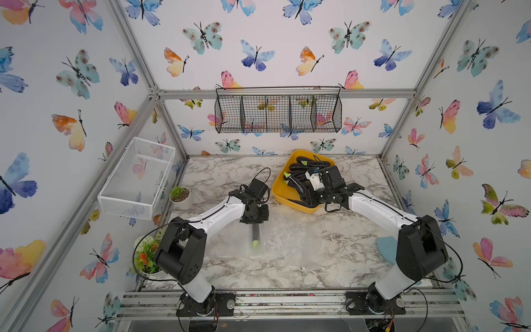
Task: Place the eggplant in a zip-top bag and seal the zipper
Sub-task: Place the eggplant in the zipper food storage bag.
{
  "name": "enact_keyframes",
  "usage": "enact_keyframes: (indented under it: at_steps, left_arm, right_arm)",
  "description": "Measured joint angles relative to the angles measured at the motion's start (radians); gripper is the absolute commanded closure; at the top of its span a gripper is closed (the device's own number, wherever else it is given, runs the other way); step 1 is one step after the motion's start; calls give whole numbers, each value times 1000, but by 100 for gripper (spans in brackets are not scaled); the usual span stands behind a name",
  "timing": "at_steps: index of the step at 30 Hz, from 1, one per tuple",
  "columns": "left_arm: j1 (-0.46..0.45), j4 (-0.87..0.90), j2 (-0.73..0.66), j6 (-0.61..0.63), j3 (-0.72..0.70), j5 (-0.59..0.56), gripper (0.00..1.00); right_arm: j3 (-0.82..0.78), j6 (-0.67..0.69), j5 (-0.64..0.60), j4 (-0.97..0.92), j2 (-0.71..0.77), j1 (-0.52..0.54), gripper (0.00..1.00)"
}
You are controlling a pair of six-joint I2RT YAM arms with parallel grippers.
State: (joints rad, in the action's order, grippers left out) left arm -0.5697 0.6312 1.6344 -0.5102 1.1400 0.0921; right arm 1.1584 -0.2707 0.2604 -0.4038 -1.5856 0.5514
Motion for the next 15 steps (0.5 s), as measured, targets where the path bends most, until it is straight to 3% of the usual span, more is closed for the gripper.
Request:
enact_keyframes:
  at_steps: [7,15]
  left_arm:
    - [-35,-39,8,-29,-22,-13,92]
    - [-61,-61,8,-68,-36,-41,94]
  right_arm:
    - [-52,-160,34,-204,83,239,79]
    - [-96,-243,27,-300,91,294,81]
